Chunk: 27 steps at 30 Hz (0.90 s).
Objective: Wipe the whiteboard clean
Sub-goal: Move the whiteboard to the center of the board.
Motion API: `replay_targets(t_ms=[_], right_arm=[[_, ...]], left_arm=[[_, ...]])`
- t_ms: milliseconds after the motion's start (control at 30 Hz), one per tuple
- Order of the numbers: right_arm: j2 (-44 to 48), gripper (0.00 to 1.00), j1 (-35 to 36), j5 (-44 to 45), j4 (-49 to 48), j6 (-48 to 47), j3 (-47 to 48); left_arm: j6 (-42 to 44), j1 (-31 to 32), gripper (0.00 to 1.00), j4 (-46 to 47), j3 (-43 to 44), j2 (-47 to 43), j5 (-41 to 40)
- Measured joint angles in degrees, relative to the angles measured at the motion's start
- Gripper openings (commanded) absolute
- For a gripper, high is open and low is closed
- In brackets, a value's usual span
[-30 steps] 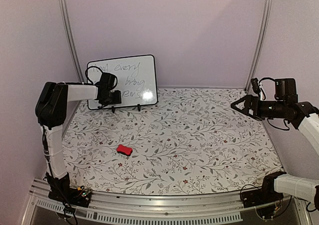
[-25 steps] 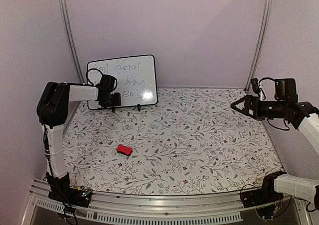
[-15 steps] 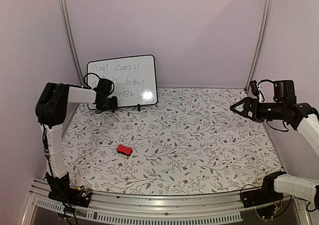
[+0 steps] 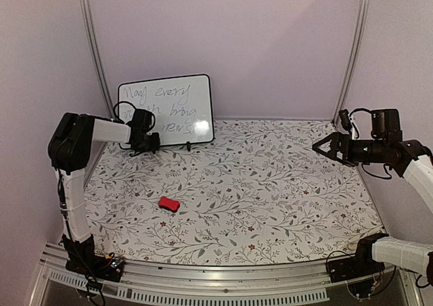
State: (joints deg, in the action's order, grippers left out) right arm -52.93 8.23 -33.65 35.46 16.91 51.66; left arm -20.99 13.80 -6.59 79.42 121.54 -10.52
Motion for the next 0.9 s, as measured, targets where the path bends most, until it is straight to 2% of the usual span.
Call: replay_targets(t_ms=[133,267,667,900], right_arm=[[0.24,0.99,0.0,-0.04,-0.04,0.0,-0.11],[0.59,0.99,0.0,-0.15,0.0,0.02,-0.52],[0.72,0.99,0.0,-0.59,-0.02,0.04,-0.63],[0.74,0.99,0.0,-0.81,-0.2,0.07,-0.74]], left_arm=[[-0.02,0.0,0.39,0.9,-1.57,0.0,-0.04],[-0.04,0.0,0.31,1.38,-2.84,0.0,-0.15],[-0.02,0.02,0.3,2.6,-3.48,0.0,-0.2],[0.44,0.07,0.17,4.5,-4.46,0.0,-0.63]])
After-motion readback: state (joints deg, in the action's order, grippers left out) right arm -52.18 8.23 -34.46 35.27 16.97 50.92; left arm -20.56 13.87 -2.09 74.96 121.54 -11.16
